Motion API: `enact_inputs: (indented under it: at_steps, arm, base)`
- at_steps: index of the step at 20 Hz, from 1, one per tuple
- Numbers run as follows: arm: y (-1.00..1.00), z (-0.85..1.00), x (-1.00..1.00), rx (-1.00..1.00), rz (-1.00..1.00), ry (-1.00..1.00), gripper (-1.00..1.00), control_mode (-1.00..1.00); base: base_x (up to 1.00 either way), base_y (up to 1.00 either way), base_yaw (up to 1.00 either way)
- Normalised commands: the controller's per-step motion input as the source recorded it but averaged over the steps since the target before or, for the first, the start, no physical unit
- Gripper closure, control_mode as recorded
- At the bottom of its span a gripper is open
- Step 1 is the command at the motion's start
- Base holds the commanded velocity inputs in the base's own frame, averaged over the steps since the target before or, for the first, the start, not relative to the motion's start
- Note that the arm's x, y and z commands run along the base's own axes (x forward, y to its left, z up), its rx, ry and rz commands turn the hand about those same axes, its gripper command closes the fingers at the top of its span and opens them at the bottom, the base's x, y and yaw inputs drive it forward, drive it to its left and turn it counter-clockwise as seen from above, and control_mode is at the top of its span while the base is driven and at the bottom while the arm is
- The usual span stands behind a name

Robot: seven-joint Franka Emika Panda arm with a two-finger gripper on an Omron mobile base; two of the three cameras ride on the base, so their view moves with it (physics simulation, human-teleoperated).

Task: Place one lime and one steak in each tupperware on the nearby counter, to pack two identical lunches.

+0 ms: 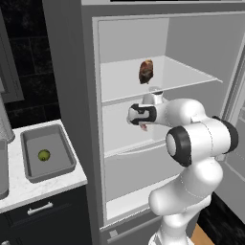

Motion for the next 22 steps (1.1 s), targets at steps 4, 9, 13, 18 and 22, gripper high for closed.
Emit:
enact_inputs:
  at_steps: [4, 9, 13, 18, 22]
  arm:
    - [0.0, -0.2, -0.09, 0.03, 0.0, 0.06, 1.0, -1.0]
    - [0.0, -0.23, -0.27, 0.0, 0.0, 0.03, 1.0, -1.0]
    - [0.0, -0.2, -0.83, 0.0, 0.0, -0.17, 1.0, -1.0]
    - [0.0, -0.3, -1.0, 0.0, 0.0, -0.3, 1.0, -1.0]
    - [0.0, -0.05, -0.93, 0.0, 0.0, -0.18, 1.0, -1.0]
  base:
    - [0.0, 0.0, 0.0]
    - [0.0, 0.0, 0.0]
    - [0.0, 0.0, 0.0]
    - [0.0, 0.0, 0.0]
    - [0.0, 0.0, 0.0]
